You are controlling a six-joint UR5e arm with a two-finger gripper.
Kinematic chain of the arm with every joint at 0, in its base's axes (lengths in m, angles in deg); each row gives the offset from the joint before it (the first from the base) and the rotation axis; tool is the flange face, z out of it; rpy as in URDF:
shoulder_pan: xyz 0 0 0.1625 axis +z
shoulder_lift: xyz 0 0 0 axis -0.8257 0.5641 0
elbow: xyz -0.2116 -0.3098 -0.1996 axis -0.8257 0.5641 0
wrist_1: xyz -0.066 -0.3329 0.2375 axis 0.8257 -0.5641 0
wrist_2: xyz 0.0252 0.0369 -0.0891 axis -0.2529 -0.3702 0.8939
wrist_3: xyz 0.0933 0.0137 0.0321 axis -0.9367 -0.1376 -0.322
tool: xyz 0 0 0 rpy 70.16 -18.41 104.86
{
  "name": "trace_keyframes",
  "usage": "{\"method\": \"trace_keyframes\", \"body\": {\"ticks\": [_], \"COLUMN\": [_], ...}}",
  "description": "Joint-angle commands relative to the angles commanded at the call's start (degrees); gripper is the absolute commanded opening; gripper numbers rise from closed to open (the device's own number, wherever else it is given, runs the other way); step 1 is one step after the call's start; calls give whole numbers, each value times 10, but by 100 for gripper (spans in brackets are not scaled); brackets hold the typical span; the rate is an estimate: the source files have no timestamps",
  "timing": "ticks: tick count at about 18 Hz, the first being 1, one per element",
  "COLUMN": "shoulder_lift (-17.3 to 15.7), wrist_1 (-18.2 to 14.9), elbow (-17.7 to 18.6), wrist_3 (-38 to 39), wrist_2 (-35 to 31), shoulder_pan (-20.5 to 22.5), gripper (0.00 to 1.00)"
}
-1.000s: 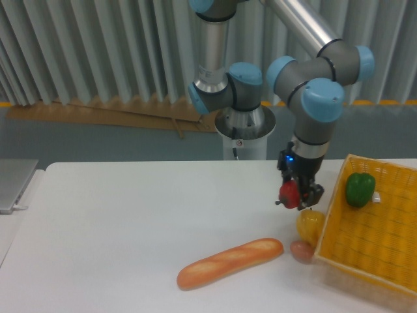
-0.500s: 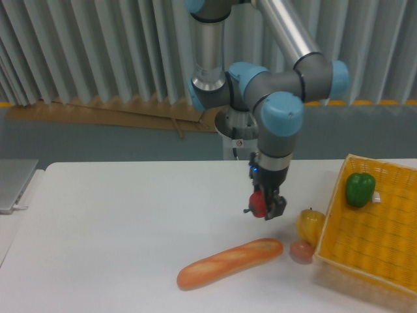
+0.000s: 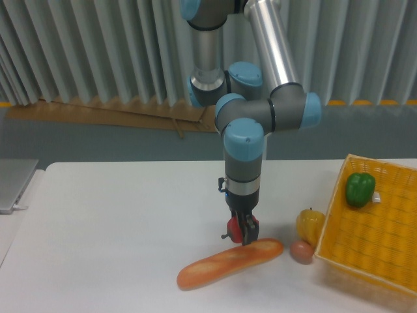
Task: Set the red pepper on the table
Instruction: 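Lower the red pepper onto the table beside the bread loaf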
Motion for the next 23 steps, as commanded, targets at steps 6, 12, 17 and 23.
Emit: {"method": "trace_keyframes", "body": {"ticks": [6, 12, 17, 23], "shoulder_lift": [18, 28, 61, 90], "wrist_1": [25, 28, 65, 84], "elbow": [-11, -48, -69, -104], "wrist_3": [1, 1, -1, -3], "wrist_2": [-2, -2, -9, -20], "shoulder_pan": [2, 23, 32, 34], "gripper": [50, 50, 50, 50]}}
